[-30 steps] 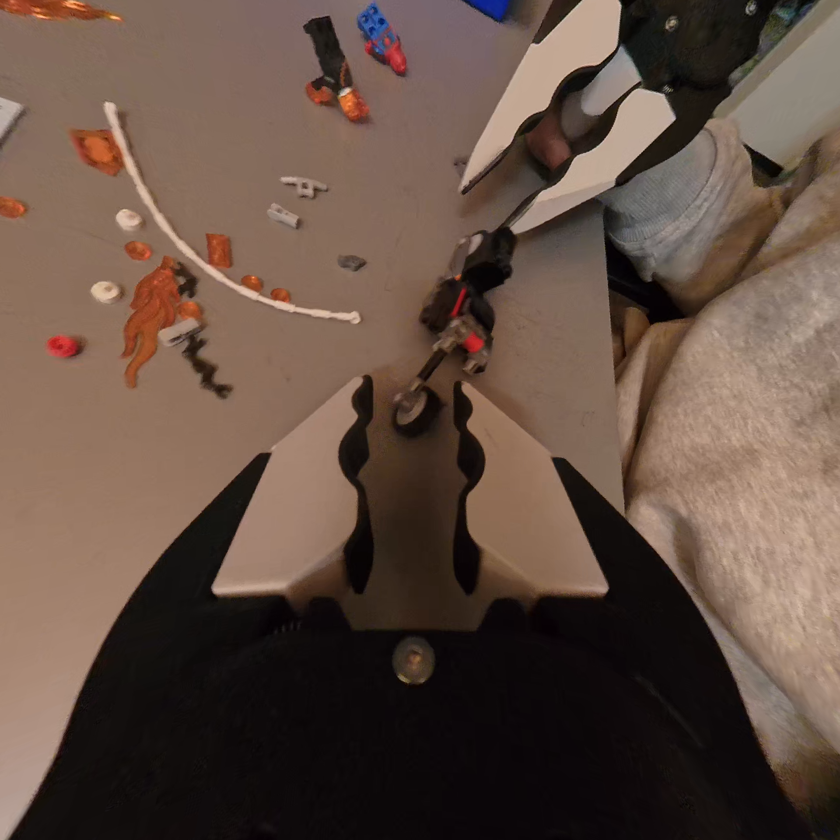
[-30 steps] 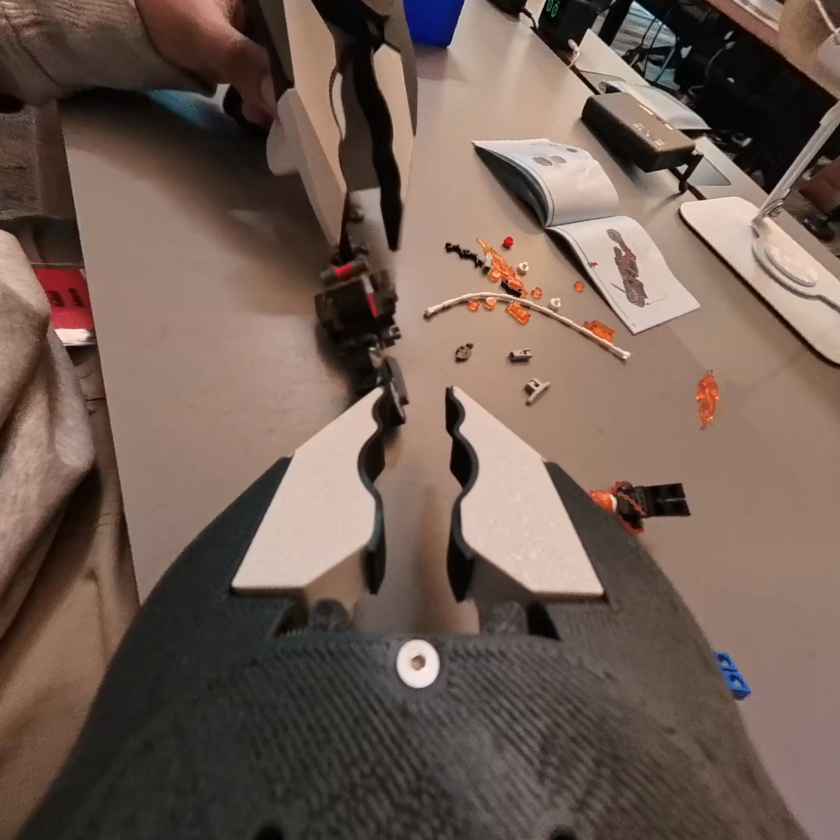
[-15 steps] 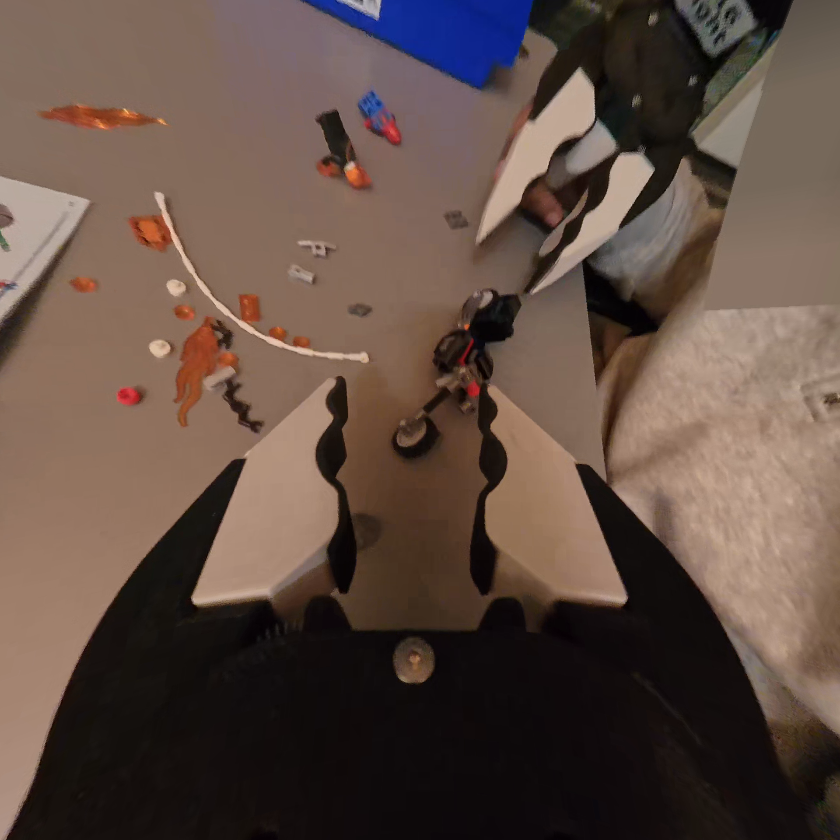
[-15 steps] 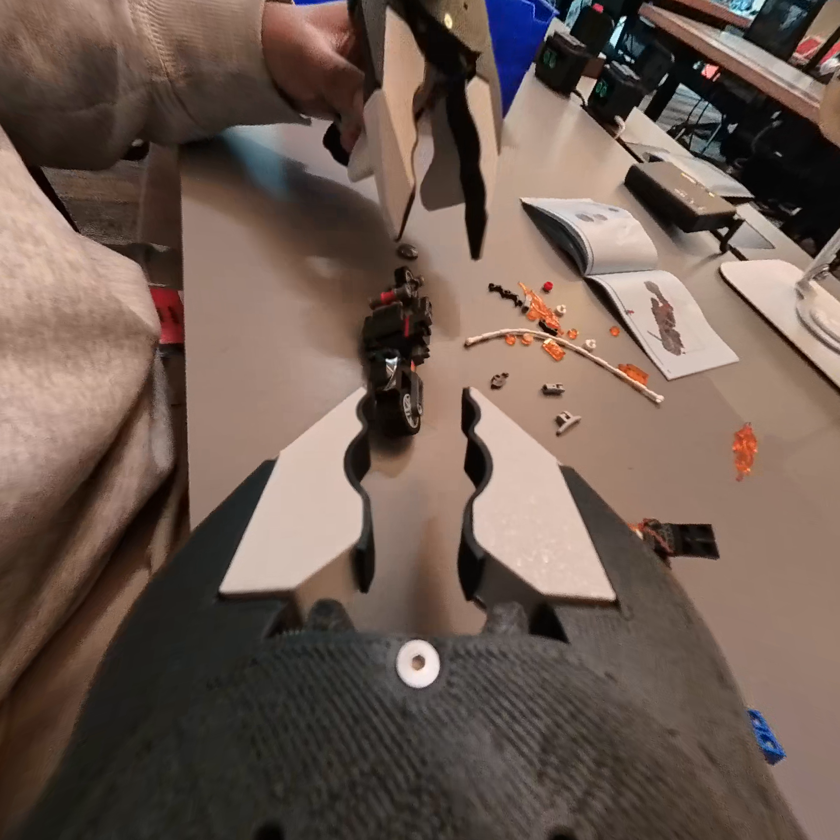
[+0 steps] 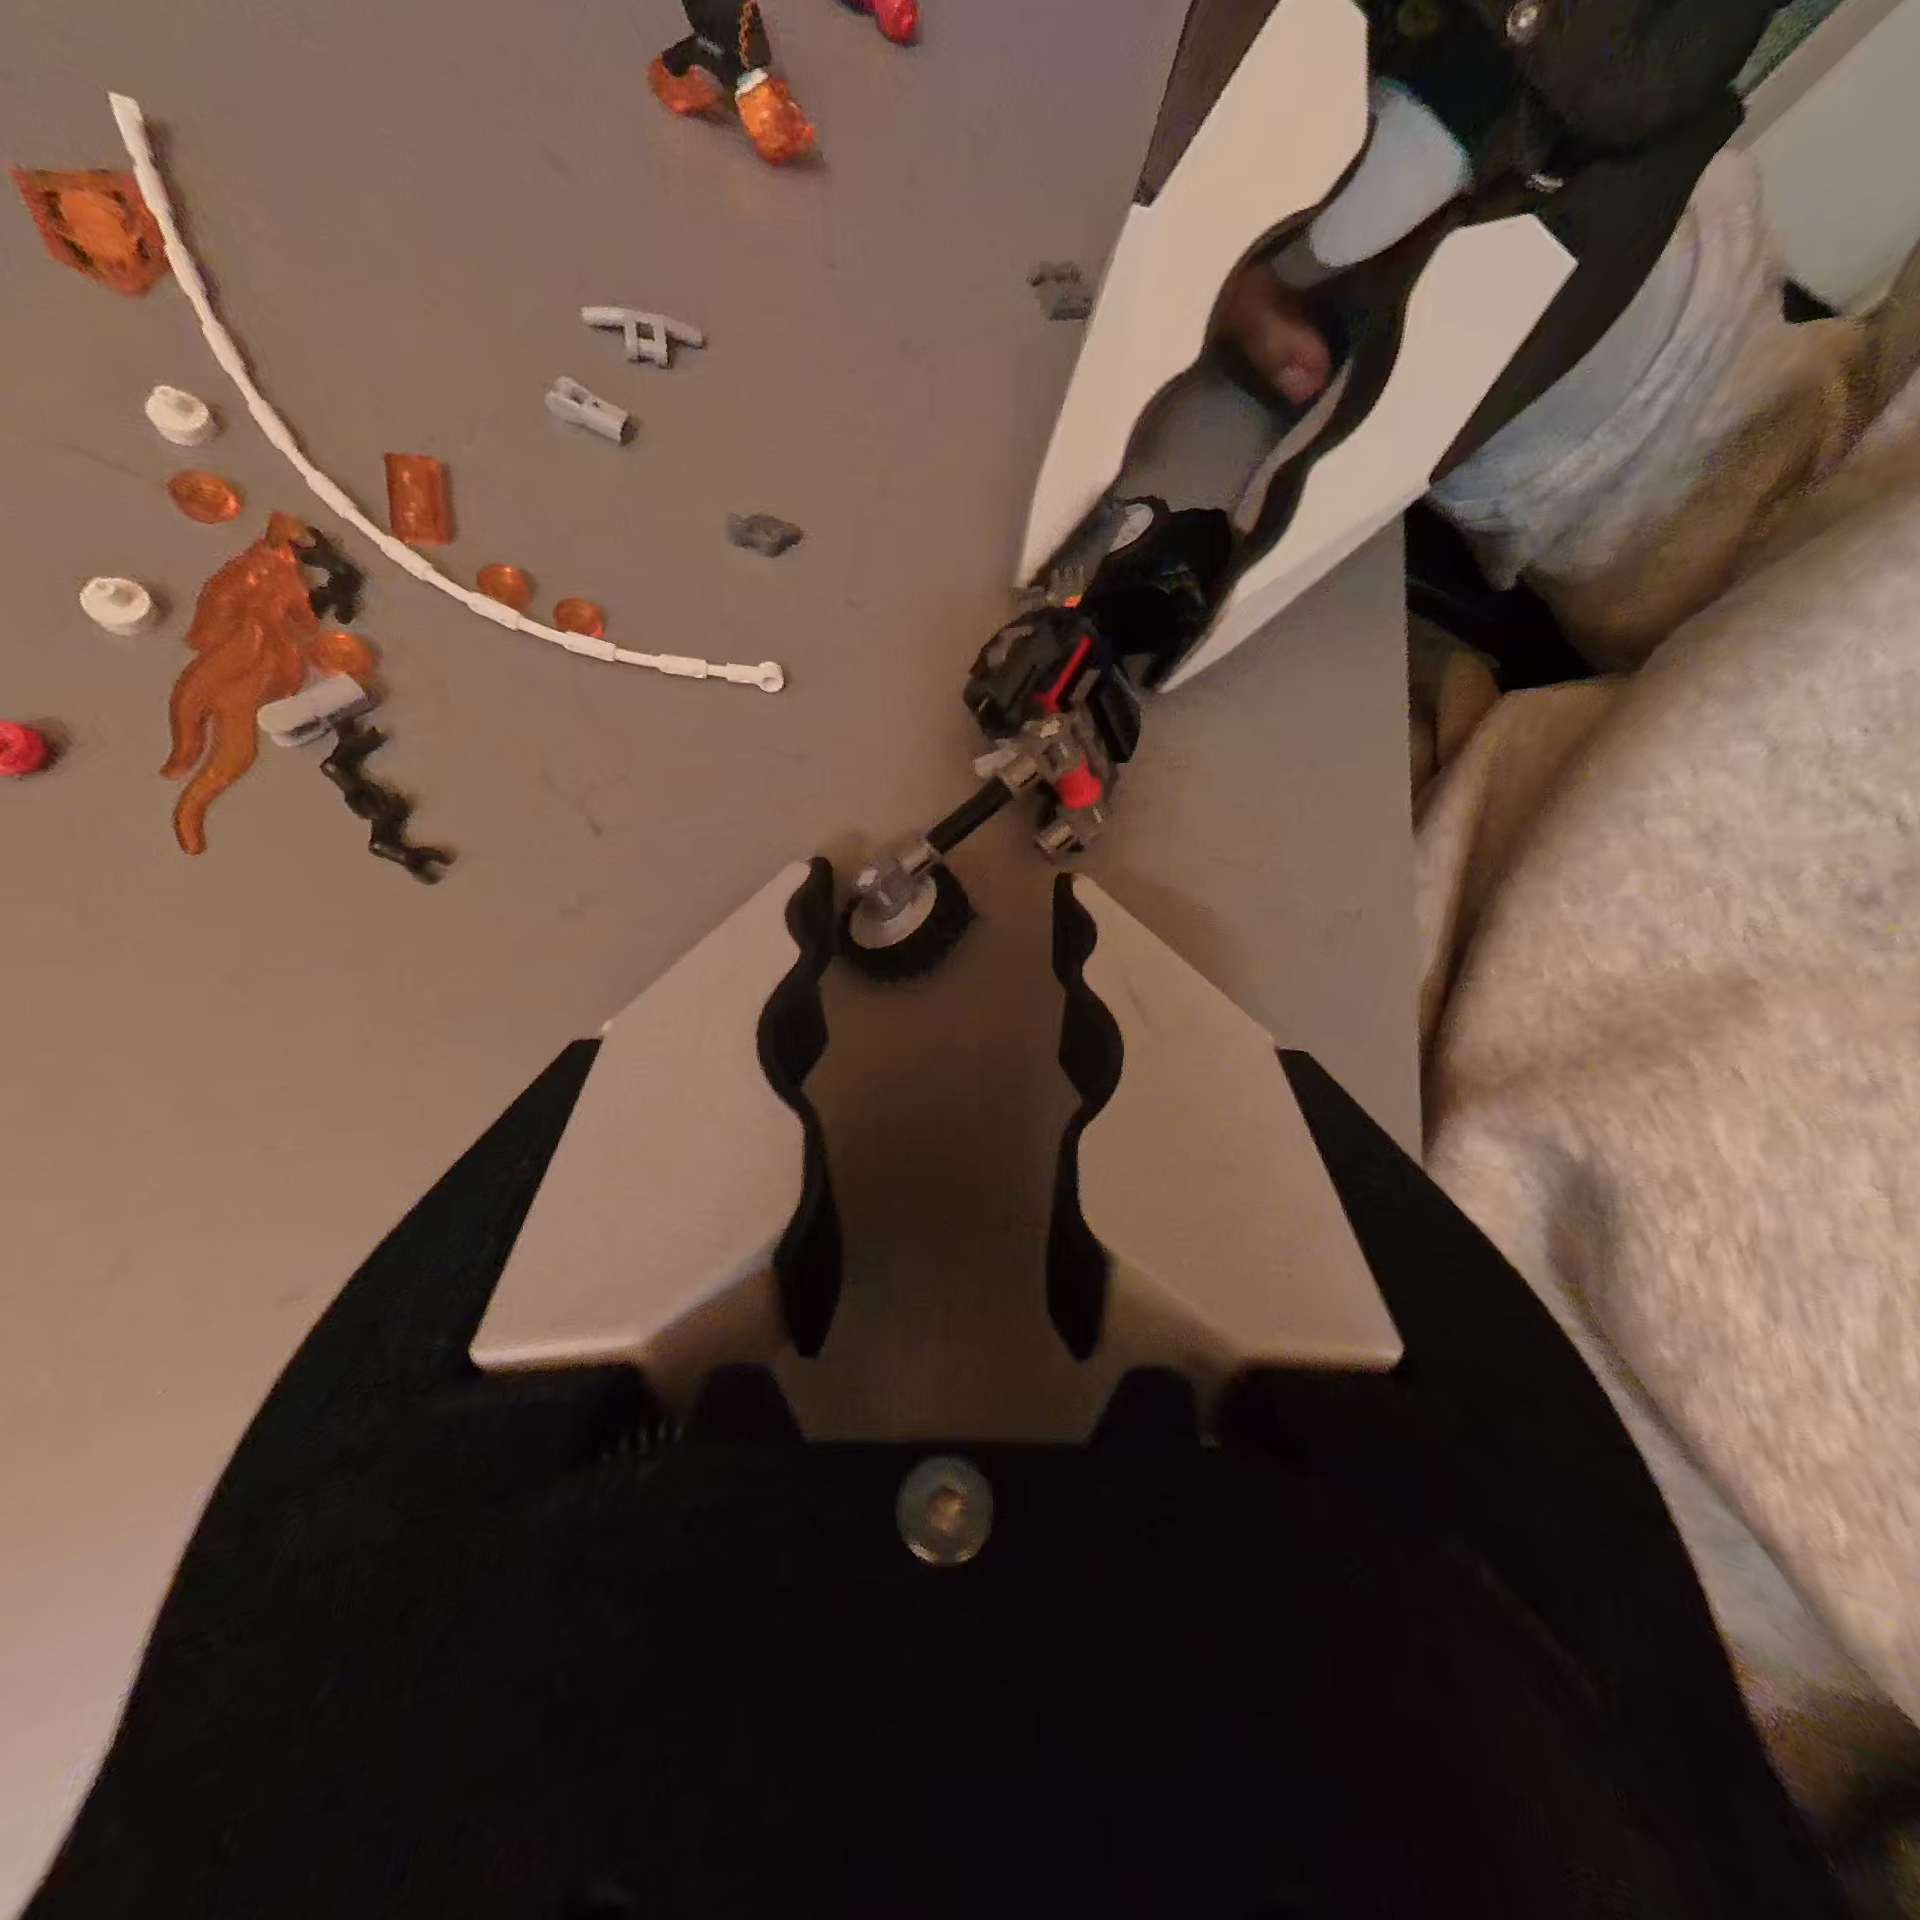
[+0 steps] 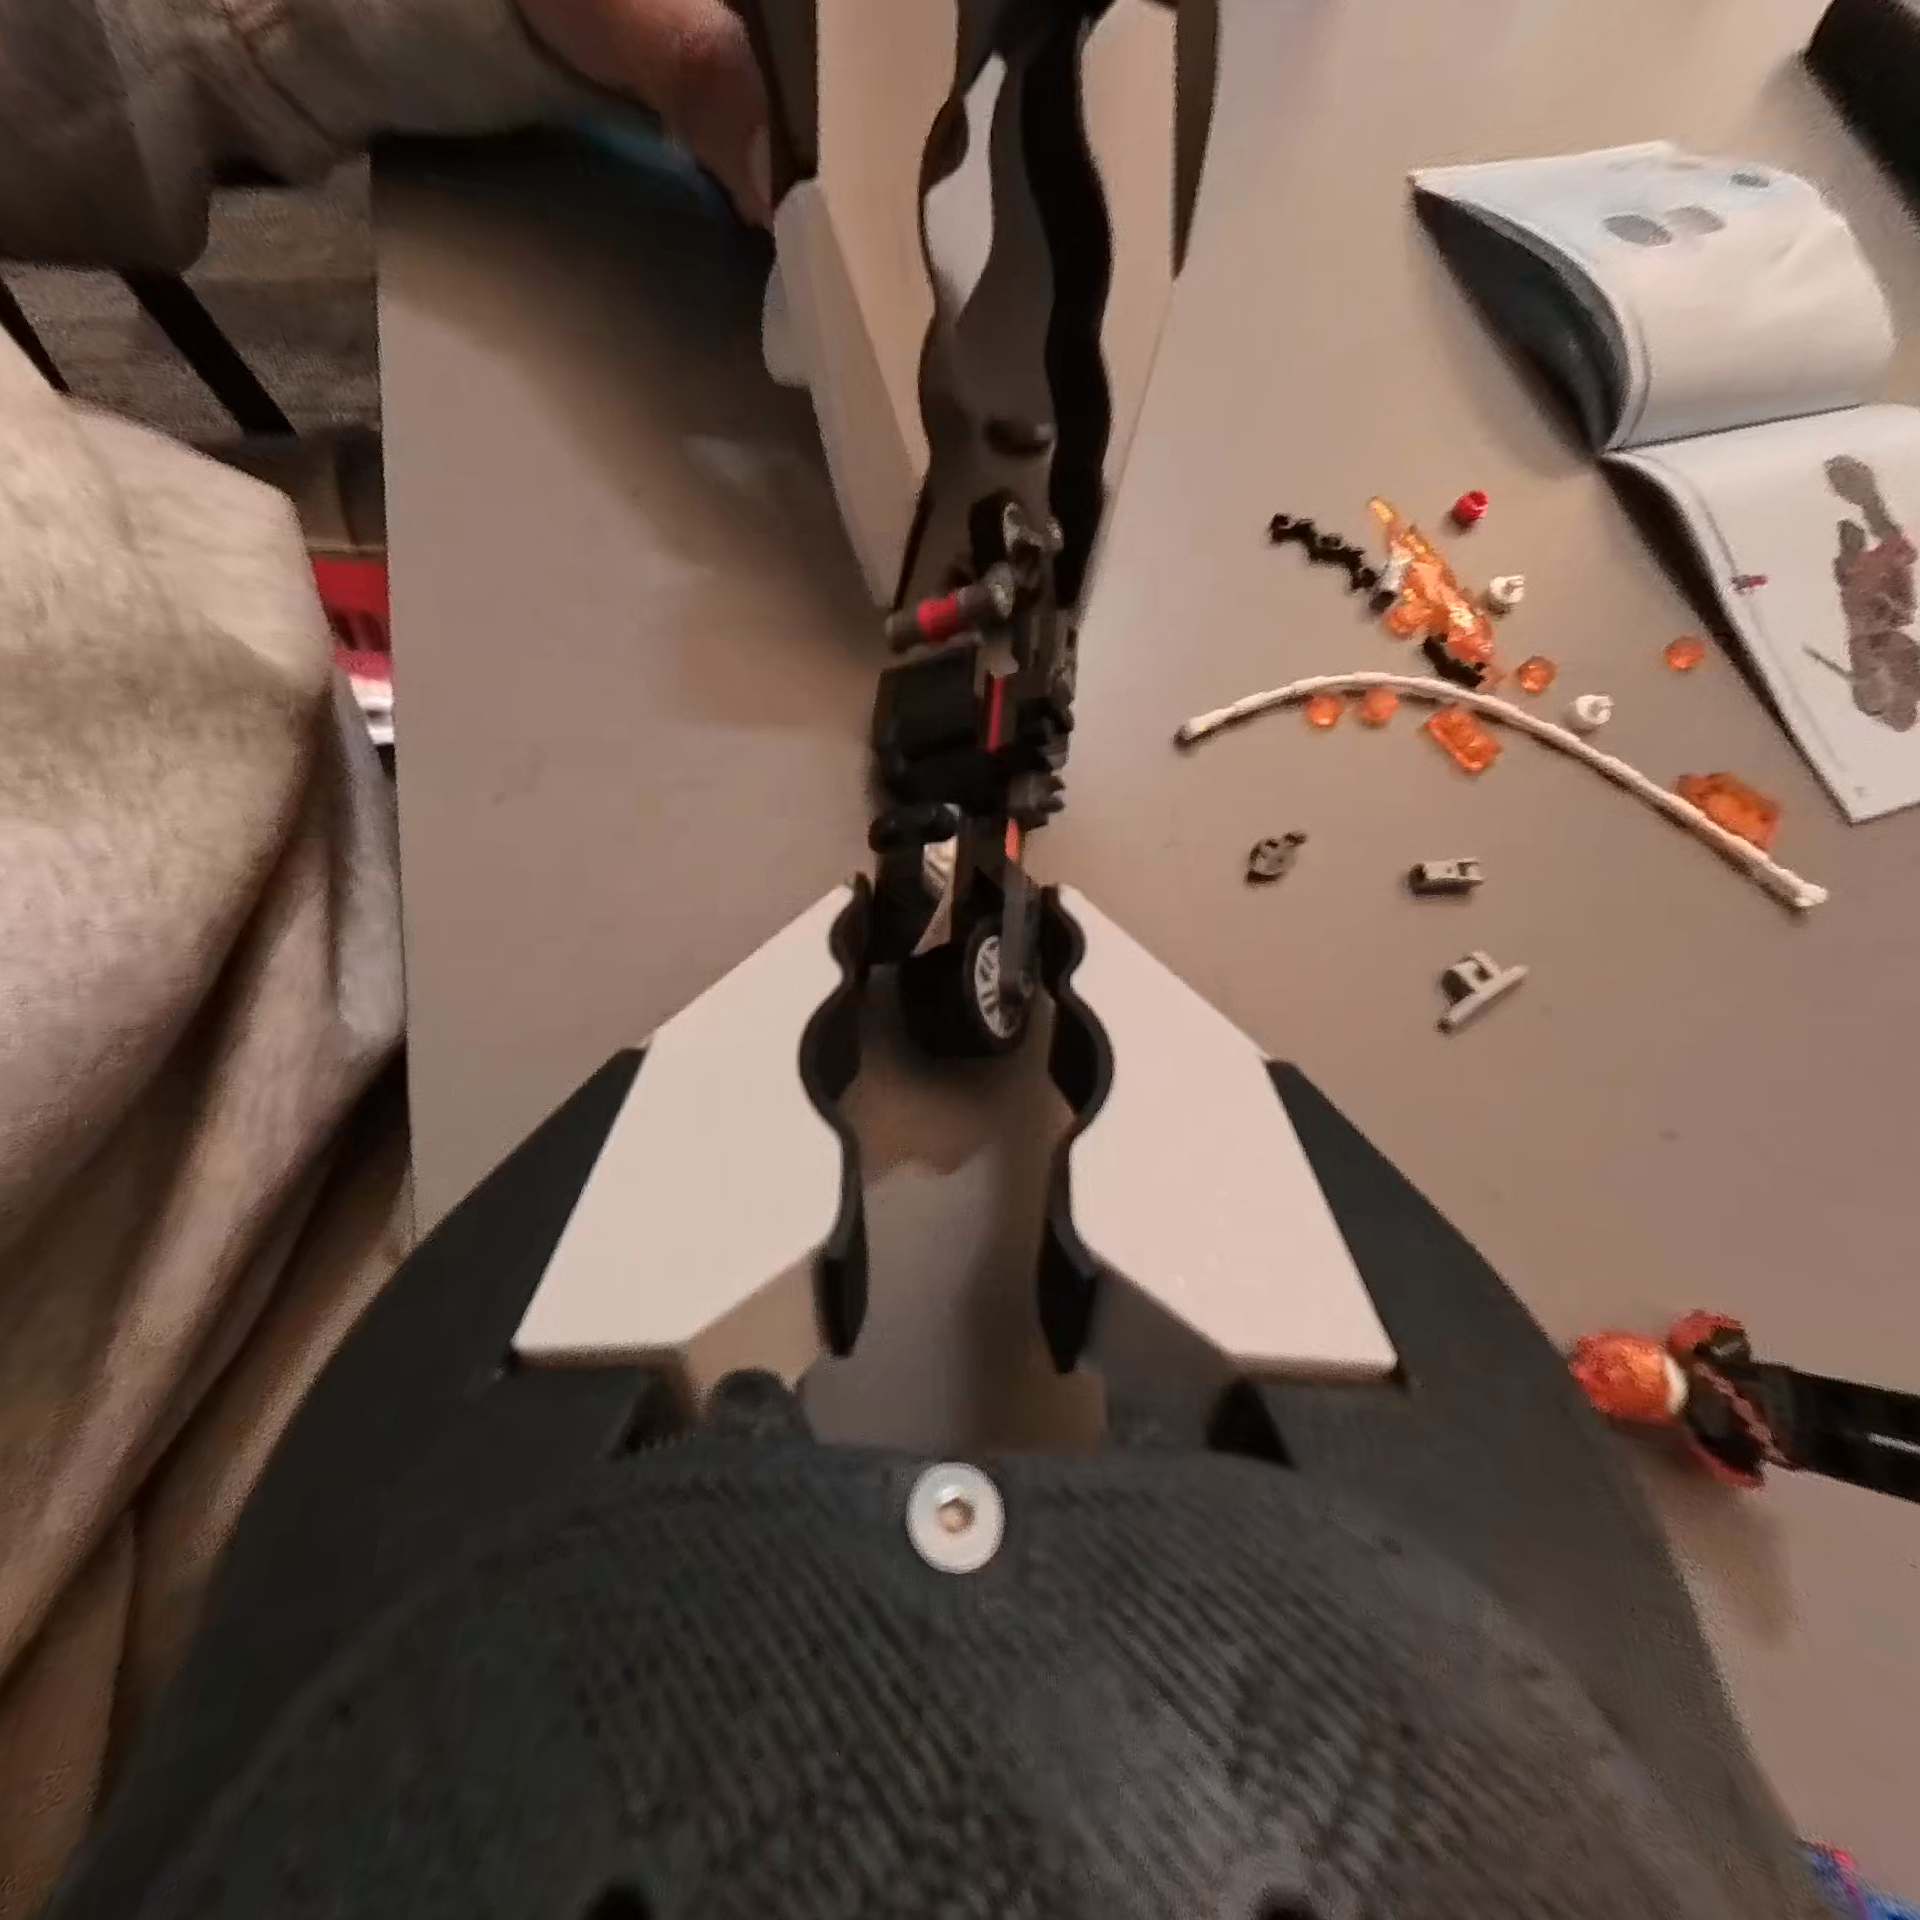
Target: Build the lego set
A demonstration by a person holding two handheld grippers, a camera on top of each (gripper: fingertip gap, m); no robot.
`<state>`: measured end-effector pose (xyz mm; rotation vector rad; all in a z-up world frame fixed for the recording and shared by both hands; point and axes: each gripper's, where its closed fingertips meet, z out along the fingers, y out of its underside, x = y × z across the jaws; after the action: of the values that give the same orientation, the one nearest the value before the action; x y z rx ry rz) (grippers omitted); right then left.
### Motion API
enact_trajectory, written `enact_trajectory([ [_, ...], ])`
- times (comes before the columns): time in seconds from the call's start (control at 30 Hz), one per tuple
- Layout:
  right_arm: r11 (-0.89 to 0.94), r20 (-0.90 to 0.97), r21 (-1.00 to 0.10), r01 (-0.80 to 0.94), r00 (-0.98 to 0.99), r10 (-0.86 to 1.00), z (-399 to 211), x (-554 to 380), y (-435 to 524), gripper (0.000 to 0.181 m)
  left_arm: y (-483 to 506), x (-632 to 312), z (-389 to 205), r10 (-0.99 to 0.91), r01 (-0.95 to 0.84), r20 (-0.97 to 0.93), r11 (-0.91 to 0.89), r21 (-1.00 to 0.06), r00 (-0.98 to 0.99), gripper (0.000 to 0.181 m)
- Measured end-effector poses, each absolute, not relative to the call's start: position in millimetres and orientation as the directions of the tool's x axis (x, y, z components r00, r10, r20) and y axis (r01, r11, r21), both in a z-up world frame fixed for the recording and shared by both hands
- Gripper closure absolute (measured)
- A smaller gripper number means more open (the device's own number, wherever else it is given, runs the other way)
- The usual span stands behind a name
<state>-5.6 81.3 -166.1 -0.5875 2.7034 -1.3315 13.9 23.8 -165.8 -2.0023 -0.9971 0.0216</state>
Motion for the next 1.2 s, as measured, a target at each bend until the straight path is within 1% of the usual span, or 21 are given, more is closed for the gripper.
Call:
enact_trajectory([
  [0.07,0.552,0.061,-0.795,-0.252,-0.938,-0.340,-162,-11,78,0.153,25,15,-164,0.629,0.654,0.385,-0.272,-0.706,0.676,0.140],
  [0.13,0.561,-0.018,-0.812,-0.162,-0.954,-0.300,-158,-18,75,0.154,26,17,-160,0.606,0.664,0.424,-0.243,-0.707,0.673,0.134],
  [0.2,0.576,-0.100,-0.815,-0.062,-0.964,-0.246,-155,-27,72,0.161,27,17,-159,0.601,0.665,0.433,-0.234,-0.709,0.672,0.134],
  [0.27,0.596,-0.183,-0.803,0.018,-0.959,-0.216,-156,-32,71,0.156,28,19,-161,0.604,0.664,0.423,-0.248,-0.705,0.675,0.134],
  [0.33,0.610,-0.229,-0.790,0.062,-0.953,-0.200,-157,-34,70,0.153,28,19,-162,0.613,0.656,0.403,-0.262,-0.708,0.679,0.134],
  [0.4,0.611,-0.221,-0.790,0.050,-0.953,-0.207,-157,-32,70,0.148,28,19,-162,0.617,0.654,0.397,-0.266,-0.708,0.679,0.134],
  [0.5,0.601,-0.158,-0.799,0.000,-0.965,-0.210,-157,-31,69,0.145,27,18,-162,0.624,0.657,0.398,-0.255,-0.709,0.672,0.134],
  [0.63,0.572,-0.104,-0.819,-0.038,-0.971,-0.213,-152,-30,69,0.136,26,17,-160,0.627,0.658,0.404,-0.241,-0.713,0.666,0.134],
  [0.83,0.470,-0.090,-0.882,-0.019,-0.974,-0.208,-133,-32,71,0.130,24,15,-158,0.634,0.654,0.402,-0.222,-0.723,0.660,0.133],
  [0.87,0.453,-0.097,-0.891,-0.011,-0.972,-0.214,-129,-32,72,0.126,22,13,-156,0.644,0.645,0.394,-0.207,-0.735,0.656,0.131],
  [0.93,0.413,-0.104,-0.911,0.003,-0.969,-0.222,-122,-32,74,0.116,19,11,-146,0.648,0.613,0.384,-0.164,-0.773,0.658,0.111],
  [0.97,0.390,-0.104,-0.921,0.011,-0.970,-0.220,-118,-33,75,0.114,15,9,-140,0.656,0.593,0.378,-0.133,-0.794,0.653,0.104],
  [1.07,0.319,-0.111,-0.947,0.039,-0.971,-0.211,-106,-37,79,0.108,1,4,-125,0.680,0.535,0.359,-0.059,-0.843,0.639,0.099],
  [1.2,0.283,-0.119,-0.957,0.061,-0.974,-0.193,-100,-42,80,0.104,-8,5,-108,0.662,0.481,0.371,0.018,-0.877,0.652,0.101],
])
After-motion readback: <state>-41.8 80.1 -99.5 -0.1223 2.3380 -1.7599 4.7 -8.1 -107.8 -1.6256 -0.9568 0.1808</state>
